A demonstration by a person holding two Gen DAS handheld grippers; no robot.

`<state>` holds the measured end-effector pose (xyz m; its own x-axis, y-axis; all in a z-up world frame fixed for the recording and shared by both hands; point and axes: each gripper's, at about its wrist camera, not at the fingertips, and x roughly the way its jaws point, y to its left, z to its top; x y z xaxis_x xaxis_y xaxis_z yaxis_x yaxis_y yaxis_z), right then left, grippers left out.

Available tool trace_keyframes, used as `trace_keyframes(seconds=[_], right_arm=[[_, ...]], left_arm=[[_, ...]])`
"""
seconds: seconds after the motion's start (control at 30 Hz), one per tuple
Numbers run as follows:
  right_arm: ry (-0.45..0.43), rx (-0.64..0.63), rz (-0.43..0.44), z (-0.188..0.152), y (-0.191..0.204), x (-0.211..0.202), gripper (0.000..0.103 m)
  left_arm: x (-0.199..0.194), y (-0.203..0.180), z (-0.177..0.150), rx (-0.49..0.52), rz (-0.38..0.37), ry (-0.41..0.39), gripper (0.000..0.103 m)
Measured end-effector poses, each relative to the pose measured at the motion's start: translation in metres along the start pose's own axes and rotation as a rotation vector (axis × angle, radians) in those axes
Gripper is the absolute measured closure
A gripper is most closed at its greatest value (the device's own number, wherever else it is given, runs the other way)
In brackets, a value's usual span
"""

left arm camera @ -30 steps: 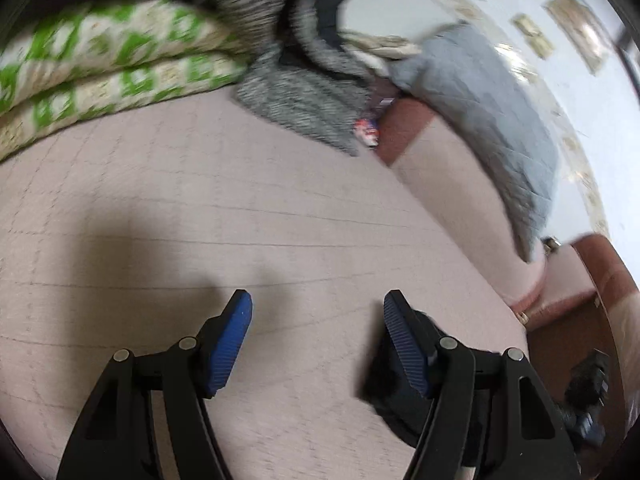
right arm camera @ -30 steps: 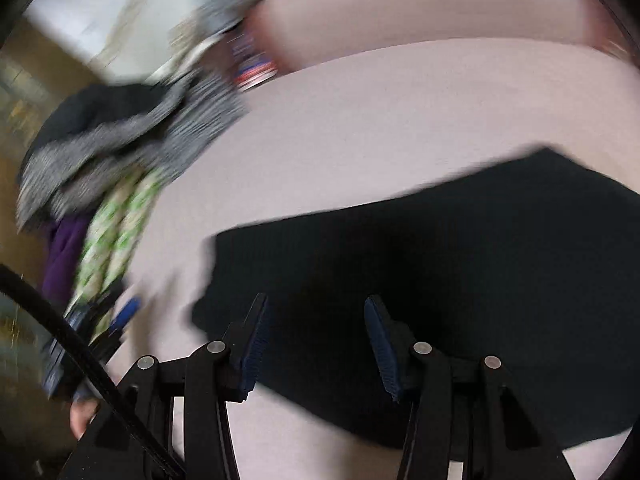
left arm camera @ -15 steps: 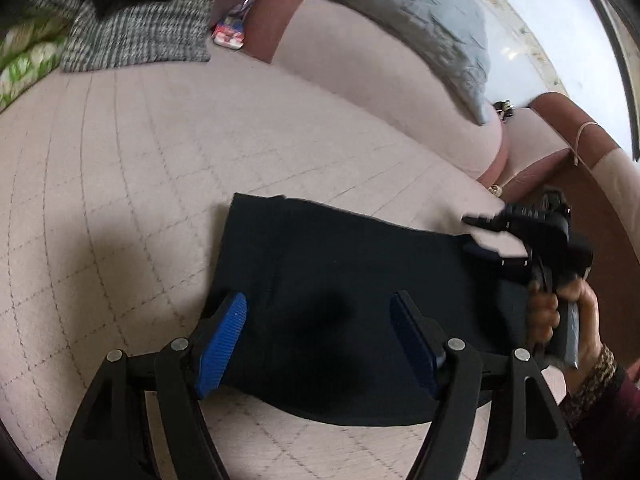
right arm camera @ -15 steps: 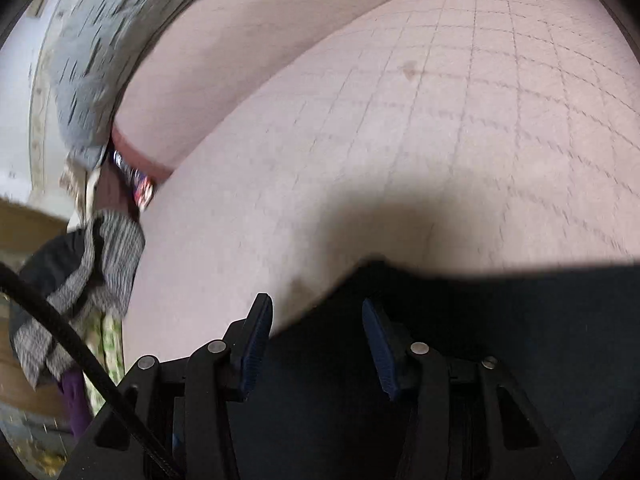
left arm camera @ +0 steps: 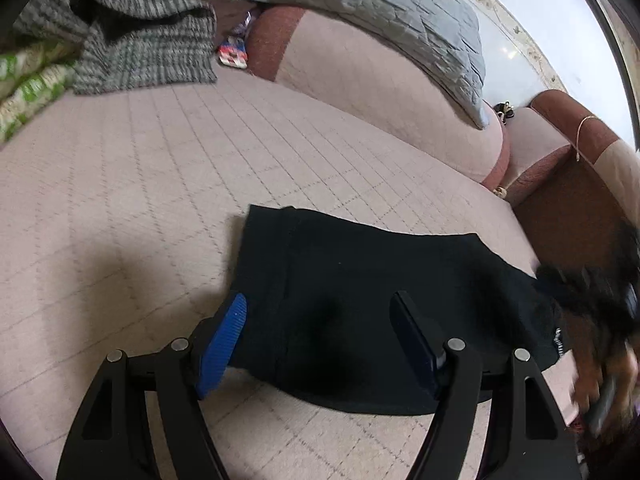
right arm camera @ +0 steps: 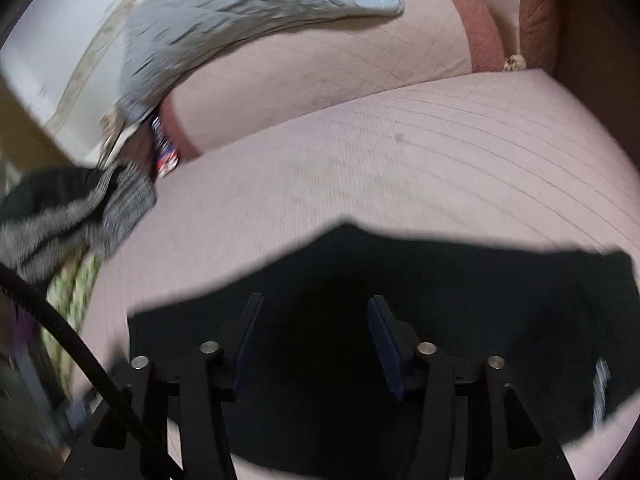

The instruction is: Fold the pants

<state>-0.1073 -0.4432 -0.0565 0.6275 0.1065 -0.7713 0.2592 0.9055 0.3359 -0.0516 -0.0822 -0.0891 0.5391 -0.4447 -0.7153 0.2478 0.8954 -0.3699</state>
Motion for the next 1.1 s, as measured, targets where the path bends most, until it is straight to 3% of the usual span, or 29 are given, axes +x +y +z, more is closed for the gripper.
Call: trace_keyframes(seconds=[0.1,0.2,0.27,0.33,0.4,0.47,0.67,0.87,1.1], right_arm=[[-0.041,-0.064,-0.073,-0.058,-0.003,-0.028,0.039],[-0.069,-0.057,-0.087,-0.102,-0.011,-0.047,0.039],[-0.085,-0.024,-0.072,-0.124,-0.011,-0.055,0.039],[-0.105,-0.017,-0.062,-0.134,-0.005,-0.060,0.039],[-0.126,-0.049,-0.061,-0.143,0.002,-0.073,0.039],[-0.155,-0.095,-0.067,-0.144,0.016,-0.082,0.039],[-0.216,-0.148,-0.082,-0.145,0.038,-0.101,0.034],[-0.190,-0.146,-0.116,-0.150,0.041,-0.096,0.032],[-0.148,-0.205,-0.159,-0.158,0.057,-0.070,0.031]], left_arm=[[-0.019,-0.009,-0.008,0.041,0.069,-0.059,0.029],[-0.047,-0.026,-0.019,0.116,0.180,-0.182,0.027],[-0.074,-0.043,-0.027,0.165,0.254,-0.319,0.020],[-0.098,-0.057,-0.034,0.194,0.298,-0.445,0.002],[-0.127,-0.071,-0.040,0.209,0.288,-0.579,0.000],[-0.146,-0.082,-0.040,0.210,0.256,-0.640,0.000],[-0.152,-0.104,-0.022,0.149,0.165,-0.594,0.000],[-0.125,-0.102,-0.024,0.125,0.168,-0.531,0.000],[-0.090,-0.083,-0.047,0.140,0.201,-0.395,0.000]])
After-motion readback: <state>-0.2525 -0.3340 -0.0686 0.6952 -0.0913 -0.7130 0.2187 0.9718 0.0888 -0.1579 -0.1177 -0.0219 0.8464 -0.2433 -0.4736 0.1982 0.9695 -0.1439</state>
